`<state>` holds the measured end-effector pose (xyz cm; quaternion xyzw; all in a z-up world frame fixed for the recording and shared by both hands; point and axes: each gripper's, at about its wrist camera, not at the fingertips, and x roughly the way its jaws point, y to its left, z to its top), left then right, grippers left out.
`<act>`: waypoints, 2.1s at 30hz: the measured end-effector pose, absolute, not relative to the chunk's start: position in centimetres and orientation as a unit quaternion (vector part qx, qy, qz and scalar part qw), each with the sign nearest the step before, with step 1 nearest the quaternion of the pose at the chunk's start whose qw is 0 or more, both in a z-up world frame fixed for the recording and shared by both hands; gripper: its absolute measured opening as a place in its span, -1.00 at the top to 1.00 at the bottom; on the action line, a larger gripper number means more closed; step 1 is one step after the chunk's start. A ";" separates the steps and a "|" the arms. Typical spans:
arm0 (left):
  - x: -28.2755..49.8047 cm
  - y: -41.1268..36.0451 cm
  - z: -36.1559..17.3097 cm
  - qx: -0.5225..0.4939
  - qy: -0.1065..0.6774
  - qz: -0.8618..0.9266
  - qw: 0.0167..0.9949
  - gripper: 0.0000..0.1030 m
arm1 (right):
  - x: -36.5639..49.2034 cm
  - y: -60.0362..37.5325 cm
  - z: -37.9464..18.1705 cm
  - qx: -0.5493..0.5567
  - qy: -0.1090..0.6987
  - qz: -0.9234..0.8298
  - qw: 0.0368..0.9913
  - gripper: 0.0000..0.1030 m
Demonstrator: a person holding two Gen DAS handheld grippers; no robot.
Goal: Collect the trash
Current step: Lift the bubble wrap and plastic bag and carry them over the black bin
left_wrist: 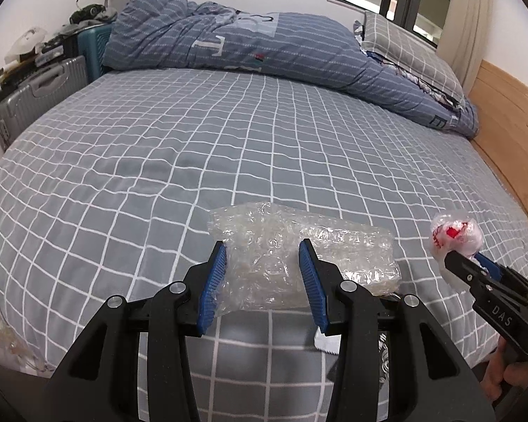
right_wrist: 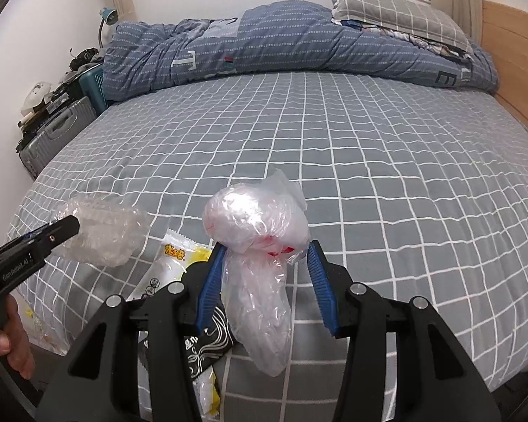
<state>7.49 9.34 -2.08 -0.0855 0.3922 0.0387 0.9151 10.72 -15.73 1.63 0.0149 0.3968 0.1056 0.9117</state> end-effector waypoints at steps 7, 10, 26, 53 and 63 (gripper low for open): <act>5.8 8.5 -1.3 -0.084 0.387 0.031 0.918 0.19 | 9.1 -16.2 2.5 0.014 0.389 0.100 0.916 0.12; 5.1 8.1 -1.1 -0.084 0.386 0.027 0.918 0.19 | 8.3 -16.3 2.7 0.015 0.390 0.098 0.916 0.12; 1.8 5.7 -1.0 -0.078 0.398 0.012 0.914 0.19 | 4.1 -16.8 3.7 0.003 0.379 0.091 0.921 0.12; -6.0 3.4 -2.8 -0.071 0.424 0.002 0.903 0.19 | -3.8 -17.9 2.1 -0.019 0.390 0.072 0.918 0.12; -9.4 3.2 -4.4 -0.067 0.443 0.007 0.894 0.19 | -7.0 -18.4 1.0 -0.014 0.405 0.068 0.912 0.12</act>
